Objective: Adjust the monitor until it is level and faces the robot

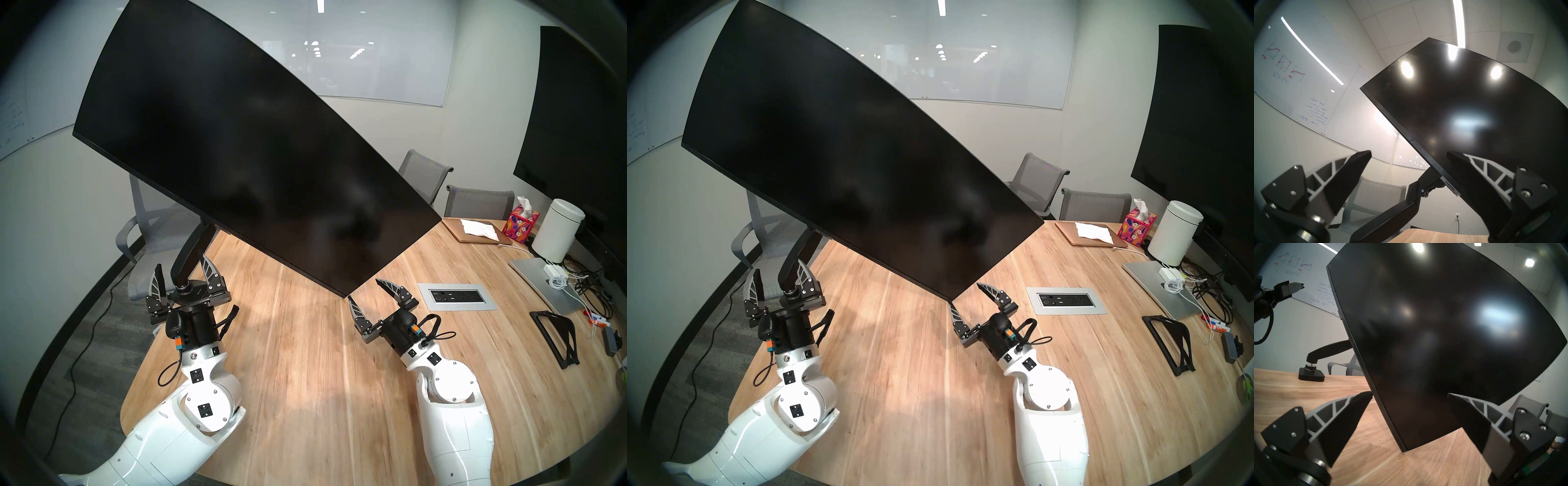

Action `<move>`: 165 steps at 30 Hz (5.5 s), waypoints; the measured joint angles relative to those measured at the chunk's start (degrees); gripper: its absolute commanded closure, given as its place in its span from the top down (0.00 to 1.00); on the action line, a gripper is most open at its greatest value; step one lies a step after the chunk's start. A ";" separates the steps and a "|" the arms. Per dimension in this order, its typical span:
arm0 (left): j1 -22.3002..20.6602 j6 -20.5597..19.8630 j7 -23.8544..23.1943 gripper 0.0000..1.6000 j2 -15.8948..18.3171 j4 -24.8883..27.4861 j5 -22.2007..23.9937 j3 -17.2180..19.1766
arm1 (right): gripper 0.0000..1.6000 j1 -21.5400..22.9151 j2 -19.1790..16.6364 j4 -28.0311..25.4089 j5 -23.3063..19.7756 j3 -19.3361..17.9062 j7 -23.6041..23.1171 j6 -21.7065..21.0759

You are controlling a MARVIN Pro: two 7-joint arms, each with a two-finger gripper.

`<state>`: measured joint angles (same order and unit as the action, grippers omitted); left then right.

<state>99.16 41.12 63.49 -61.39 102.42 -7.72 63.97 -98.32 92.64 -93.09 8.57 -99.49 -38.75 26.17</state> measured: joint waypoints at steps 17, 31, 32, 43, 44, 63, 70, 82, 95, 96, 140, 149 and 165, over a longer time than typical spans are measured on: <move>0.00 0.01 -0.02 1.00 -0.02 -0.02 0.00 0.03 | 1.00 -0.03 0.00 0.03 0.04 0.00 0.00 0.00; 0.09 1.51 -0.94 1.00 -0.44 -0.41 0.84 0.28 | 1.00 -0.04 0.00 0.04 0.06 0.00 0.00 0.00; 0.17 1.79 -1.22 1.00 -0.50 -0.41 0.89 0.38 | 1.00 -0.04 0.00 0.04 0.06 0.00 0.00 0.00; 1.97 2.92 -2.80 1.00 -0.42 0.10 1.24 1.00 | 1.00 -0.05 0.00 0.04 0.07 0.00 0.00 0.00; 2.13 2.99 -2.88 1.00 -0.30 0.18 1.28 1.01 | 1.00 -0.05 0.00 0.04 0.07 0.00 0.00 0.00; 6.38 3.18 -6.08 1.00 4.76 3.29 5.28 0.42 | 1.00 -0.06 0.00 0.05 0.08 0.00 -0.01 0.00; 7.74 2.78 -7.64 1.00 6.87 3.98 6.55 0.08 | 1.00 -0.06 0.00 0.05 0.08 0.00 -0.01 0.00; 10.95 4.50 -8.73 1.00 9.35 4.48 4.66 -0.05 | 1.00 -0.07 0.00 0.06 0.09 0.00 -0.01 0.00; 12.75 5.83 -9.89 1.00 11.06 4.46 3.99 0.01 | 1.00 -0.07 0.00 0.06 0.09 0.00 -0.01 0.00; 12.80 5.86 -9.95 1.00 11.12 4.46 3.99 0.01 | 1.00 -0.07 0.00 0.06 0.09 0.00 -0.01 0.00; 13.11 6.09 -10.34 1.00 11.31 4.45 3.99 0.32 | 1.00 6.48 -1.47 6.83 2.34 0.56 -1.15 -0.78; 13.09 6.10 -10.32 1.00 11.30 4.45 3.99 0.32 | 1.00 7.88 -1.49 6.75 2.52 1.22 -3.05 -5.51; 13.08 6.11 -10.30 1.00 11.29 4.45 3.99 0.33 | 0.00 10.92 -3.02 8.84 2.19 1.07 -6.58 -11.86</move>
<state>112.24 47.23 53.19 -50.10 106.87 -3.73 64.30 -87.40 89.62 -84.26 10.76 -98.42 -45.33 14.31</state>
